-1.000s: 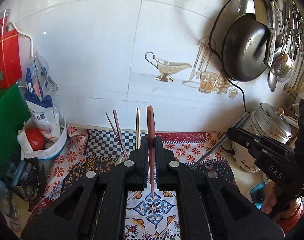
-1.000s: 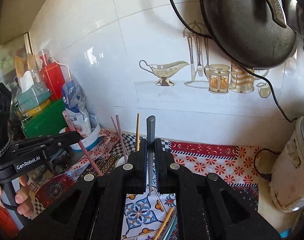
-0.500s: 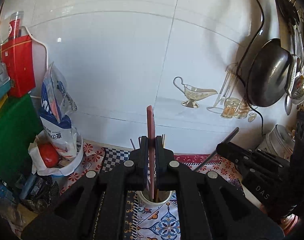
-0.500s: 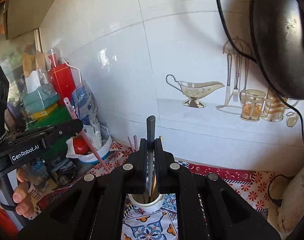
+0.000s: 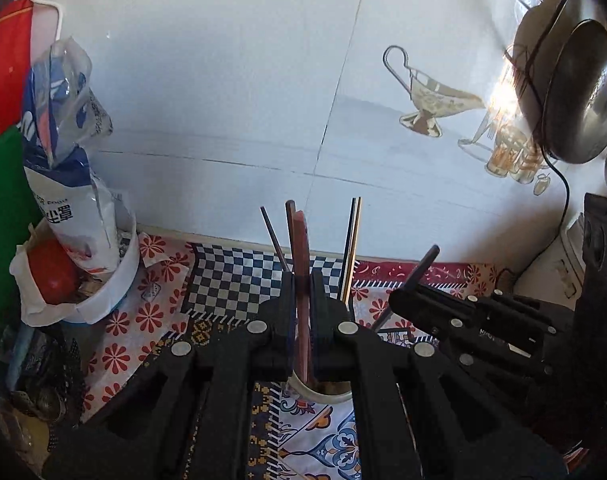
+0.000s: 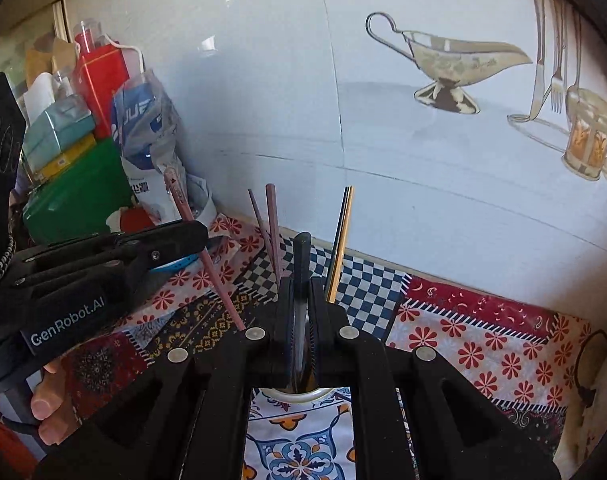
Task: Organize utensils
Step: 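Lower both sticks into the white cup and open both tools, then withdraw both tools from the cup toward the remaining sticks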
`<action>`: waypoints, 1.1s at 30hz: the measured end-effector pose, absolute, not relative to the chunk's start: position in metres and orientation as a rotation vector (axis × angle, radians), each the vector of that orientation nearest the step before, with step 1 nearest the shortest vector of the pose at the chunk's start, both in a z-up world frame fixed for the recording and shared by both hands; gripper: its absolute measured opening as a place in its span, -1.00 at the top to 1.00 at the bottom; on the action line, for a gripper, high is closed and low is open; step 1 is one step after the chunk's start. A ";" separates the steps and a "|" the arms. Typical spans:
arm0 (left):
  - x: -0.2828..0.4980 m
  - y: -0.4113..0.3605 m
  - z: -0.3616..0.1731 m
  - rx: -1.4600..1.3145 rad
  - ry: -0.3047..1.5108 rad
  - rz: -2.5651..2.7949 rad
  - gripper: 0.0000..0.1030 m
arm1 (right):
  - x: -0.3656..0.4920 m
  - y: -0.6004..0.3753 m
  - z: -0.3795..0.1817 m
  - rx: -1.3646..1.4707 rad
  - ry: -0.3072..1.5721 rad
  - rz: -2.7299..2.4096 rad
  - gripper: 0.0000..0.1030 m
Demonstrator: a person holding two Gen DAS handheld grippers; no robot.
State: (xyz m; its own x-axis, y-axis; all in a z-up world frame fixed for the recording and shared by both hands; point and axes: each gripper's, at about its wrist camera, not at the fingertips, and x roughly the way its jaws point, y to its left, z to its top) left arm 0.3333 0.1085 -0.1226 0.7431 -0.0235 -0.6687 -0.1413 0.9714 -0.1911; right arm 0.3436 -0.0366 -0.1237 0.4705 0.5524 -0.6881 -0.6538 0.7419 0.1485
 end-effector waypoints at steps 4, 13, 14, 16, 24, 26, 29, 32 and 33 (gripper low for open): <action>0.343 0.112 -0.135 -0.255 0.781 0.049 0.92 | 0.355 -0.036 -0.124 -0.114 0.825 0.762 0.88; 0.348 0.113 -0.138 -0.247 0.799 0.045 0.92 | 0.360 -0.029 -0.127 -0.139 0.857 0.752 0.88; 0.347 0.113 -0.137 -0.245 0.800 0.044 0.91 | 0.359 -0.030 -0.126 -0.131 0.862 0.752 0.88; 0.345 0.111 -0.135 -0.237 0.798 0.045 0.90 | 0.357 -0.034 -0.125 -0.119 0.863 0.748 0.88; 0.326 0.094 -0.115 -0.175 0.780 0.055 0.68 | 0.337 -0.053 -0.109 -0.121 0.829 0.709 0.76; 0.319 0.088 -0.112 -0.158 0.780 0.054 0.57 | 0.331 -0.062 -0.103 -0.117 0.815 0.697 0.66; 0.309 0.082 -0.112 -0.135 0.785 0.053 0.35 | 0.318 -0.077 -0.096 -0.127 0.789 0.660 0.47; 0.296 0.076 -0.115 -0.112 0.797 0.049 0.18 | 0.306 -0.095 -0.092 -0.142 0.764 0.610 0.29; 0.293 0.074 -0.117 -0.106 0.802 0.045 0.15 | 0.302 -0.101 -0.091 -0.148 0.759 0.595 0.23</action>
